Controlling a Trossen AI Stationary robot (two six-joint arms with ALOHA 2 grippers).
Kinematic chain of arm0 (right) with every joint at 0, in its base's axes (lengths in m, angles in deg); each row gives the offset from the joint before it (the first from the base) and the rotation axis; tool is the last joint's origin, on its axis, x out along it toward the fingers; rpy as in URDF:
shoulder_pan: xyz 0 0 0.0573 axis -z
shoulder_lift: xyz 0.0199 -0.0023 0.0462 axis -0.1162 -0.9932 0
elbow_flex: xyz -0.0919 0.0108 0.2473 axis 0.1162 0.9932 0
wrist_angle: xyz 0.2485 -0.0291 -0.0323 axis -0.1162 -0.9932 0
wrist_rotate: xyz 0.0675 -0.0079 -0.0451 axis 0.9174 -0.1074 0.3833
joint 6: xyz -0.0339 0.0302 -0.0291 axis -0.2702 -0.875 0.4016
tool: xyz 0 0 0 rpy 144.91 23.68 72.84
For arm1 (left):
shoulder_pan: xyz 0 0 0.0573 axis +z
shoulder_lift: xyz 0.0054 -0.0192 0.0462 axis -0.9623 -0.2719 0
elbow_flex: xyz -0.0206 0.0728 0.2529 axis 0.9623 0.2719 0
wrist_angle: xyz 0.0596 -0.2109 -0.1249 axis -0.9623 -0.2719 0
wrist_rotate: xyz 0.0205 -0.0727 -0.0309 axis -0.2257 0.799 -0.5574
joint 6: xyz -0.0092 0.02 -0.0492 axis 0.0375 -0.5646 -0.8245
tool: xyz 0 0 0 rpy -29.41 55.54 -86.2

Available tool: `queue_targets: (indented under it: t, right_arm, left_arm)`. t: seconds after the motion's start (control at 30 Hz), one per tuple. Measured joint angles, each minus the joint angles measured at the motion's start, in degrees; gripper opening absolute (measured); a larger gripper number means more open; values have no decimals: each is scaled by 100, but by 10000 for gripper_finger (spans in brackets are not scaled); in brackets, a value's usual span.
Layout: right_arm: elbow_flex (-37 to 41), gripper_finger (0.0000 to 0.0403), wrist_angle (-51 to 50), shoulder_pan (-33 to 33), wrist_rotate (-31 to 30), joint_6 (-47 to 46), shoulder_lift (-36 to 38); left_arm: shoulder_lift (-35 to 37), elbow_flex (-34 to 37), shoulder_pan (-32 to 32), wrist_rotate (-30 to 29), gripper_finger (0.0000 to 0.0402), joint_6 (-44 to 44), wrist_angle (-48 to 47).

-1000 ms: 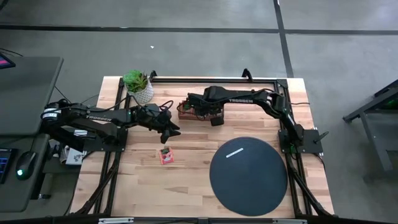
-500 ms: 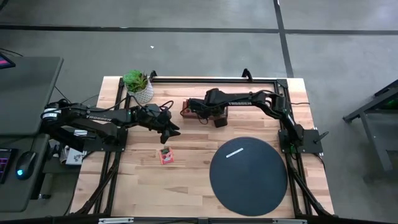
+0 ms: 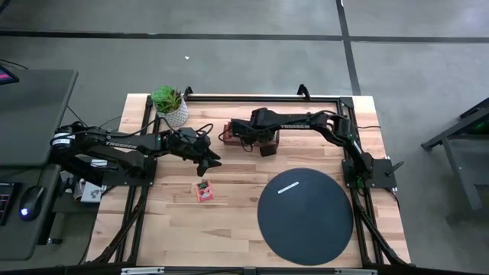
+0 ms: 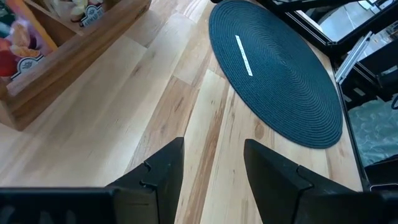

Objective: Pick & Place Tea
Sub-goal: Put the white orange tea sachet into the right section of the wooden organizer, then put the red orange tea sachet into the left section of the wooden organizer

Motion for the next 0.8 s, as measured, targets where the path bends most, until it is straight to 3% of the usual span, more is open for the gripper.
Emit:
queue_targets:
  t: [0.33,0.5,0.67,0.8]
  right_arm:
    - [-697,139,-331,2,-102,-77,7]
    - [-1023,179,-672,-7,-130,-363,7]
    - [-1461,191,-789,-73,583,-985,7]
    - [-1774,189,-478,-201,1414,-1577,7]
  left_arm:
    - [0,0,0,2,165,0,-358]
    - [4,0,-2,23,165,-41,-1050]
    - [50,-2,-101,178,165,-229,-1776]
    - [50,-2,-555,126,165,-378,-2096]
